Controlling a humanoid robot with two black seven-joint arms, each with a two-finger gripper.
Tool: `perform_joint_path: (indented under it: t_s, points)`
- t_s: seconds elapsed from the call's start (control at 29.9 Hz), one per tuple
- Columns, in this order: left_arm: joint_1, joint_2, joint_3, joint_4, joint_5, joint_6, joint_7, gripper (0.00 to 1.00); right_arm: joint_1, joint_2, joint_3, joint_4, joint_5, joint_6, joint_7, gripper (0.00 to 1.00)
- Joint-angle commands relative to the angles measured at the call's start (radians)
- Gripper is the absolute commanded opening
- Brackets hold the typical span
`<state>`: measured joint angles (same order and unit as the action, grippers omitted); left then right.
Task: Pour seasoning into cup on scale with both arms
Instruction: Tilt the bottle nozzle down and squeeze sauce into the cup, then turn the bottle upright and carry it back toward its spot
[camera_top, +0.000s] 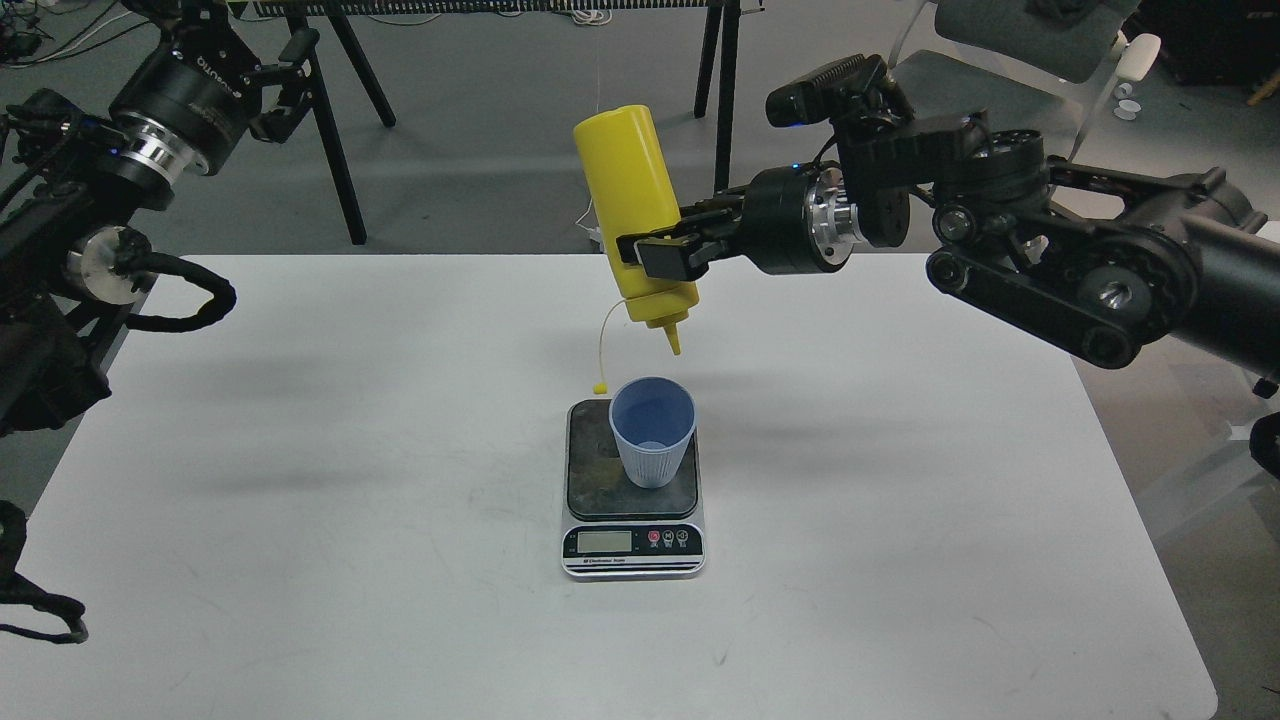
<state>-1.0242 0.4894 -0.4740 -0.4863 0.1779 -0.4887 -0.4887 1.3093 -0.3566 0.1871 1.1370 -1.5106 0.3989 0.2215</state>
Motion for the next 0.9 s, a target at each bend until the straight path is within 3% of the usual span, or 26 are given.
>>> perform_joint_path:
  t_s: [0.0,0.33,0.47,0.67,0.87]
  points:
    - [-0.001,0.002,0.001,0.000,0.000,0.000,0.000,0.94,-0.005,0.018,-0.001,-0.002,0.000,0.000,-0.002,0.56]
    - [-0.001,0.002,0.001,0.000,0.000,0.000,0.000,0.94,-0.038,0.011,0.032,-0.014,0.035,0.000,-0.005,0.56]
    - [-0.002,-0.002,0.000,0.000,0.000,0.000,0.000,0.94,-0.058,-0.018,0.074,-0.037,0.173,0.003,-0.005,0.56]
    - [-0.004,-0.002,0.001,0.000,0.000,0.000,0.000,0.94,-0.074,-0.146,0.098,-0.045,0.768,0.070,0.012,0.56]
    - [-0.005,-0.002,0.001,0.000,0.000,0.000,0.000,0.94,-0.270,-0.226,0.202,-0.043,1.462,0.090,0.039,0.57]
